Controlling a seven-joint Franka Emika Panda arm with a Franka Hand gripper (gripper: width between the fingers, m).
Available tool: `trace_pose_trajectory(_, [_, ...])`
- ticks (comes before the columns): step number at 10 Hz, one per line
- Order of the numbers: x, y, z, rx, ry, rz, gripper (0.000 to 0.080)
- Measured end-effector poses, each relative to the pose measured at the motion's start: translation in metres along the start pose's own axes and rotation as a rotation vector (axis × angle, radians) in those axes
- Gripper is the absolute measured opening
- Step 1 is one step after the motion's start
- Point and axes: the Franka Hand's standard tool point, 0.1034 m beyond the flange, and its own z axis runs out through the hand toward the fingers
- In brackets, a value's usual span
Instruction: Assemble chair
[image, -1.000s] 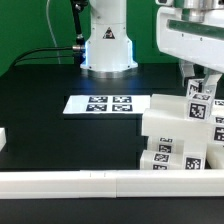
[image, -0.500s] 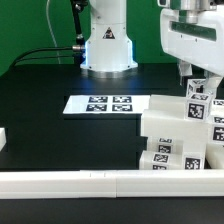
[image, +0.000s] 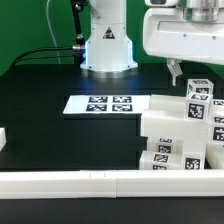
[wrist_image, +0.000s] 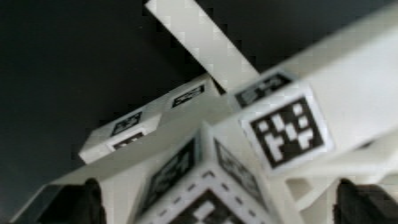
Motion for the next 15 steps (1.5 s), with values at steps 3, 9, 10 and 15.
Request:
trace_pose_trajectory(3, [0.0014,0.0010,-0.0002,-0.011,0.008,-0.259,0.0649])
trace_pose_trajectory(9, [0.0003,0.0002,-0.0001,-0.048,0.034,-0.423,0.0396])
trace_pose_trajectory(10, [0.0003,0.0002,0.0000,-0.047,0.036,-0.358,0.0281])
trace_pose_trajectory(15, [0.0052,0.0078,0.0001,-0.015,0.046,0.147,0.0281])
